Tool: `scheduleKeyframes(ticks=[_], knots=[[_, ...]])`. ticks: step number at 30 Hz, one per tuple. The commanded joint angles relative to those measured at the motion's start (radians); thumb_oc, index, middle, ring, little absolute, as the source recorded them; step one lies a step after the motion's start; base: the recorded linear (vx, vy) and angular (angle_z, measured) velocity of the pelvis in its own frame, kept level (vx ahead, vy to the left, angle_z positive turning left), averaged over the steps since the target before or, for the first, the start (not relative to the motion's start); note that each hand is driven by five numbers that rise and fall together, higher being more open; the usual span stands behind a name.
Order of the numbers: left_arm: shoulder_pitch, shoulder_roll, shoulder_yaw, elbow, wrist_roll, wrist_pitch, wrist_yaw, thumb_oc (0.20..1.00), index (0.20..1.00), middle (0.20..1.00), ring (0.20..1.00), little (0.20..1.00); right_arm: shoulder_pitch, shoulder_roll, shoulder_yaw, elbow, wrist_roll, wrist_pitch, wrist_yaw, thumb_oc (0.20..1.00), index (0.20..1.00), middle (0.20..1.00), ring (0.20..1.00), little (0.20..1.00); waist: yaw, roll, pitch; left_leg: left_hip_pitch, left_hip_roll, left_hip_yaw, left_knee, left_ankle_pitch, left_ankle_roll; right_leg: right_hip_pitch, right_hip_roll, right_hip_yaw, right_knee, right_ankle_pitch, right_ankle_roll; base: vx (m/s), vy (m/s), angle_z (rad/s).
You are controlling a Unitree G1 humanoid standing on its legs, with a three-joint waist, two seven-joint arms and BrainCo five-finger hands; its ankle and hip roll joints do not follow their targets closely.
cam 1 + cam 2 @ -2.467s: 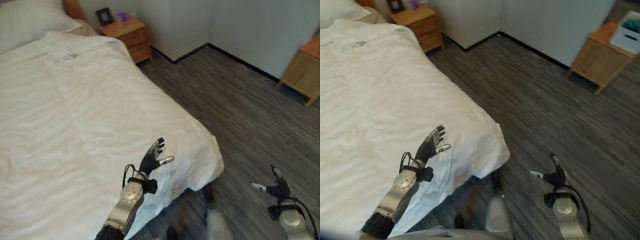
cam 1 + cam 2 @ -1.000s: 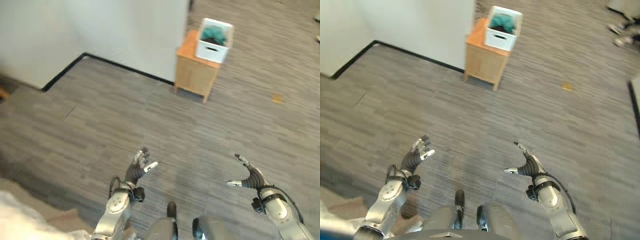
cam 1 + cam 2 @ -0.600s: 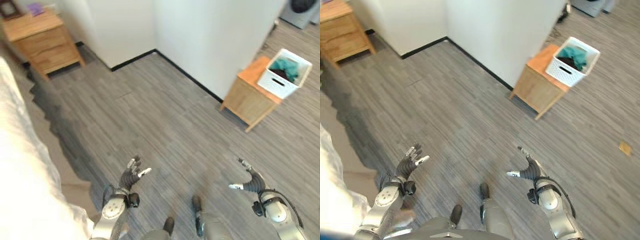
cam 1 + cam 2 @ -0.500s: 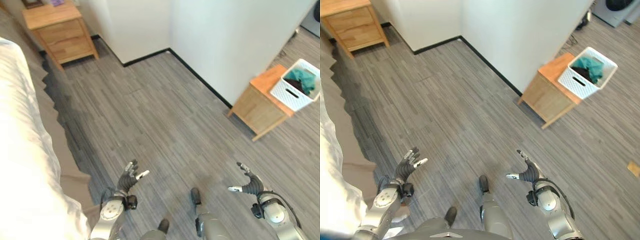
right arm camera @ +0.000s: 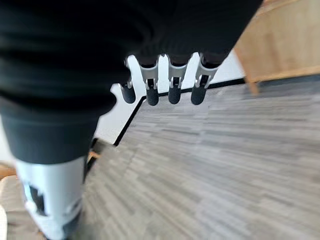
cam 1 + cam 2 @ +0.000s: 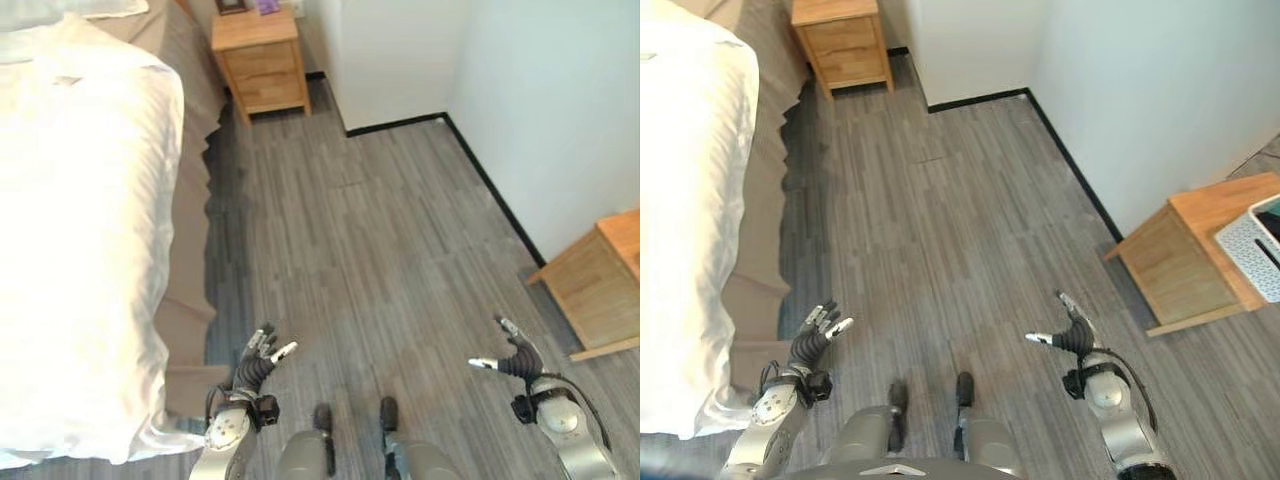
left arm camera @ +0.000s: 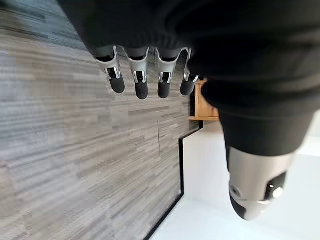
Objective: Making the bed.
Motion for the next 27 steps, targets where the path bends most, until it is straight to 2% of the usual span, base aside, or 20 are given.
scheduleKeyframes(ticks=[1, 2, 3, 5, 8, 9, 10, 11, 12, 13, 14, 15, 17, 18, 19, 20, 21, 22, 24, 27], knots=[[0.002, 0.007, 0.018, -0.081, -0.023, -0.038, 0.002, 1.000, 1.000, 1.000, 1.000, 1.000, 0.015, -0.038, -0.002, -0.084, 0.026, -0.026, -0.029, 1.000, 1.000, 1.000, 1.000, 1.000, 0.044, 0.039, -0.032, -0.097, 0.060, 0.026, -0.100, 0.214, -0.028, 0.204, -0.021, 0.006, 0.013, -0.129, 0.074, 0.41, 0.092, 0.14], [0.010, 0.005, 0.016, -0.079, -0.019, -0.039, -0.001, 1.000, 1.000, 1.000, 1.000, 1.000, 0.015, -0.035, 0.002, -0.083, 0.021, -0.028, -0.027, 1.000, 1.000, 1.000, 1.000, 1.000, 0.048, 0.044, -0.049, -0.090, 0.064, 0.020, -0.112, 0.208, -0.021, 0.230, -0.019, 0.005, 0.012, -0.142, 0.082, 0.39, 0.101, 0.03], [0.016, 0.002, 0.013, -0.081, -0.022, -0.036, 0.000, 1.000, 1.000, 1.000, 1.000, 1.000, 0.017, -0.028, 0.009, -0.083, 0.014, -0.026, -0.026, 1.000, 1.000, 1.000, 1.000, 1.000, 0.048, 0.046, -0.062, -0.079, 0.069, 0.016, -0.112, 0.230, -0.024, 0.252, -0.017, 0.011, 0.013, -0.153, 0.083, 0.41, 0.109, -0.22], [0.027, 0.001, 0.005, -0.086, -0.020, -0.029, 0.003, 1.000, 1.000, 1.000, 1.000, 1.000, 0.024, -0.009, 0.026, -0.084, -0.001, -0.024, -0.023, 1.000, 1.000, 1.000, 1.000, 1.000, 0.049, 0.039, -0.077, -0.050, 0.071, 0.018, -0.112, 0.239, -0.014, 0.270, -0.022, 0.023, 0.048, -0.181, 0.077, 0.38, 0.129, -0.48], [0.018, 0.022, -0.005, -0.092, -0.014, -0.022, 0.006, 1.000, 1.000, 1.000, 1.000, 1.000, 0.026, 0.030, 0.052, -0.074, 0.007, -0.032, -0.024, 1.000, 1.000, 1.000, 1.000, 1.000, 0.050, 0.002, -0.086, 0.017, 0.047, 0.028, -0.112, 0.200, 0.017, 0.253, -0.029, 0.027, 0.248, -0.180, 0.107, 0.27, 0.112, -0.08], [0.018, 0.023, -0.005, -0.093, -0.014, -0.022, 0.006, 1.000, 1.000, 1.000, 1.000, 1.000, 0.025, 0.030, 0.052, -0.073, 0.007, -0.032, -0.024, 1.000, 1.000, 1.000, 1.000, 1.000, 0.052, 0.004, -0.087, 0.014, 0.051, 0.029, -0.112, 0.203, 0.016, 0.250, -0.025, 0.030, 0.248, -0.176, 0.106, 0.17, 0.080, 0.11], [0.009, 0.034, -0.008, -0.096, -0.002, -0.021, 0.012, 1.000, 1.000, 1.000, 1.000, 1.000, 0.026, 0.041, 0.055, -0.076, 0.009, -0.031, -0.023, 1.000, 1.000, 1.000, 1.000, 1.000, 0.044, 0.001, -0.082, 0.039, 0.046, 0.026, -0.112, 0.185, 0.024, 0.217, -0.020, 0.033, 0.339, -0.143, 0.124, 0.07, 0.039, -0.16], [0.009, 0.034, -0.008, -0.096, -0.002, -0.021, 0.012, 1.000, 1.000, 1.000, 1.000, 1.000, 0.026, 0.041, 0.055, -0.076, 0.009, -0.031, -0.023, 1.000, 1.000, 1.000, 1.000, 1.000, 0.045, 0.002, -0.083, 0.038, 0.047, 0.026, -0.112, 0.185, 0.024, 0.216, -0.019, 0.034, 0.339, -0.142, 0.123, 0.21, 0.112, 0.14], [-0.009, 0.055, -0.019, -0.103, 0.018, -0.027, 0.027, 1.000, 1.000, 1.000, 1.000, 1.000, 0.015, 0.052, 0.061, -0.081, 0.020, -0.038, -0.027, 1.000, 1.000, 1.000, 1.000, 1.000, 0.012, 0.010, -0.063, 0.090, 0.040, 0.008, -0.112, 0.160, 0.040, 0.106, 0.000, 0.055, 0.552, -0.042, 0.148, 0.18, 0.108, 0.39], [-0.017, 0.063, -0.018, -0.109, 0.019, -0.031, 0.032, 1.000, 1.000, 1.000, 1.000, 1.000, 0.011, 0.053, 0.059, -0.084, 0.026, -0.045, -0.031, 1.000, 1.000, 1.000, 1.000, 1.000, 0.004, 0.030, -0.058, 0.107, 0.052, -0.004, -0.112, 0.151, 0.044, 0.056, 0.021, 0.062, 0.607, -0.019, 0.153, 0.18, 0.105, 0.81], [-0.017, 0.062, -0.018, -0.109, 0.019, -0.031, 0.032, 1.000, 1.000, 1.000, 1.000, 1.000, 0.010, 0.052, 0.059, -0.084, 0.027, -0.045, -0.031, 1.000, 1.000, 1.000, 1.000, 1.000, 0.002, 0.028, -0.059, 0.105, 0.051, -0.004, -0.112, 0.150, 0.044, 0.050, 0.019, 0.062, 0.617, -0.024, 0.153, 0.19, 0.093, 0.72], [-0.022, 0.062, -0.009, -0.124, 0.005, -0.034, 0.044, 1.000, 1.000, 1.000, 1.000, 1.000, 0.004, 0.064, 0.056, -0.091, 0.054, -0.052, -0.042, 1.000, 1.000, 1.000, 1.000, 1.000, -0.008, 0.049, -0.048, 0.130, 0.056, -0.024, -0.112, 0.135, 0.044, -0.024, 0.028, 0.049, 0.652, -0.043, 0.134, 0.22, 0.060, 0.60], [-0.025, 0.069, -0.001, -0.134, 0.007, -0.039, 0.048, 1.000, 1.000, 1.000, 1.000, 1.000, 0.000, 0.069, 0.048, -0.104, 0.090, -0.061, -0.047, 1.000, 1.000, 1.000, 1.000, 1.000, -0.030, 0.045, -0.040, 0.140, 0.040, -0.060, -0.112, 0.123, 0.039, -0.048, 0.023, 0.052, 0.542, -0.093, 0.109, 0.30, -0.012, 0.44], [-0.025, 0.069, 0.003, -0.138, 0.009, -0.042, 0.042, 1.000, 1.000, 1.000, 1.000, 1.000, 0.000, 0.066, 0.041, -0.109, 0.111, -0.068, -0.045, 1.000, 1.000, 1.000, 1.000, 1.000, -0.044, 0.033, -0.041, 0.148, 0.021, -0.096, -0.112, 0.110, 0.034, -0.049, 0.026, 0.108, 0.370, -0.107, 0.099, 0.29, -0.117, 0.73], [-0.032, 0.075, 0.002, -0.135, 0.015, -0.043, 0.039, 1.000, 1.000, 1.000, 1.000, 1.000, 0.004, 0.063, 0.036, -0.107, 0.120, -0.073, -0.048, 1.000, 1.000, 1.000, 1.000, 1.000, -0.056, 0.023, -0.042, 0.152, 0.007, -0.126, -0.112, 0.104, 0.036, -0.050, 0.043, 0.170, 0.280, -0.093, 0.096, 0.29, -0.158, 0.95], [-0.040, 0.075, -0.002, -0.131, 0.023, -0.044, 0.038, 1.000, 1.000, 1.000, 1.000, 1.000, 0.012, 0.064, 0.027, -0.100, 0.134, -0.075, -0.049, 1.000, 1.000, 1.000, 1.000, 1.000, -0.075, 0.014, -0.044, 0.161, -0.008, -0.169, -0.112, 0.096, 0.042, -0.057, 0.071, 0.264, 0.224, -0.061, 0.103, 0.20, -0.113, 0.73], [-0.036, 0.080, -0.002, -0.130, 0.028, -0.046, 0.035, 1.000, 1.000, 1.000, 1.000, 1.000, 0.023, 0.057, 0.026, -0.104, 0.142, -0.074, -0.038, 1.000, 1.000, 1.000, 1.000, 1.000, -0.082, 0.010, -0.041, 0.169, -0.015, -0.185, -0.112, 0.088, 0.043, -0.062, 0.083, 0.300, 0.201, -0.043, 0.114, 0.13, -0.069, 1.20], [-0.035, 0.080, -0.003, -0.130, 0.028, -0.046, 0.035, 1.000, 1.000, 1.000, 1.000, 1.000, 0.024, 0.056, 0.025, -0.105, 0.142, -0.074, -0.038, 1.000, 1.000, 1.000, 1.000, 1.000, -0.082, 0.010, -0.041, 0.170, -0.014, -0.184, -0.112, 0.087, 0.043, -0.061, 0.084, 0.301, 0.199, -0.042, 0.114, 0.08, -0.051, 1.52], [-0.035, 0.086, -0.004, -0.132, 0.056, -0.051, 0.022, 1.000, 1.000, 1.000, 1.000, 1.000, 0.045, 0.050, 0.022, -0.111, 0.139, -0.084, -0.026, 1.000, 1.000, 1.000, 1.000, 1.000, -0.073, -0.003, -0.054, 0.187, -0.028, -0.192, -0.112, 0.066, 0.052, -0.019, 0.036, 0.278, 0.118, -0.016, 0.110, 0.06, -0.057, 1.16], [-0.017, 0.074, -0.009, -0.131, 0.055, -0.047, 0.010, 1.000, 1.000, 1.000, 1.000, 1.000, 0.061, 0.044, 0.015, -0.096, 0.134, -0.081, -0.012, 1.000, 1.000, 1.000, 1.000, 1.000, -0.069, -0.003, -0.078, 0.204, -0.026, -0.194, -0.112, 0.054, 0.050, 0.021, 0.027, 0.269, 0.087, -0.010, 0.104, 0.09, -0.082, 0.17]])
